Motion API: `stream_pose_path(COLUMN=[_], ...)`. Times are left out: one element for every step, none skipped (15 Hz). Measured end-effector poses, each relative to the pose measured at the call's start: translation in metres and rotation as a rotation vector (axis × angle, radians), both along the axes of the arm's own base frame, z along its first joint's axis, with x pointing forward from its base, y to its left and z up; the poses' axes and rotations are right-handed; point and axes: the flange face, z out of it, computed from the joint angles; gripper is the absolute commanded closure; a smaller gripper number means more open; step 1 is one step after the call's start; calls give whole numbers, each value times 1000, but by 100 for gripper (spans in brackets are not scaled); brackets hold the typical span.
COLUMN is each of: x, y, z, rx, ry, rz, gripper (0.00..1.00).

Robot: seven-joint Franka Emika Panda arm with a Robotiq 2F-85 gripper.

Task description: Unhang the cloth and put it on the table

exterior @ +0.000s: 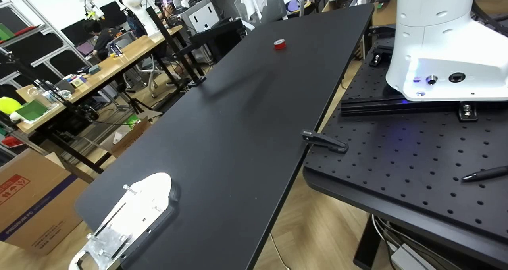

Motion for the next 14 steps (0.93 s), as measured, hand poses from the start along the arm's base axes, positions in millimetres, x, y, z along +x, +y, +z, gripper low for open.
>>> stream_pose_path(x=[0, 1, 2, 4, 6, 9, 11, 14, 17, 18, 20, 20, 21, 21], y=[-2, -4, -7, -9, -11, -13, -15, -16, -18, -19, -20, -21, -21, -21], z=[-7, -13, -21, -30, -39, -49, -59, -70, -80, -91, -103, -113, -124, -135], rx=[3, 5, 5, 8, 11, 16, 25, 34, 45, 56, 72, 86, 102, 114], ry=[-8, -14, -20, -24, -25, -25, -24, -24, -24, -20, -10, 0, 15, 30], rz=[-9, -17, -25, -34, -43, -53, -65, -77, -92, -106, -120, -134, -146, -154], gripper=[100, 100, 100, 100, 100, 100, 100, 100, 100, 100, 100, 100, 100, 100])
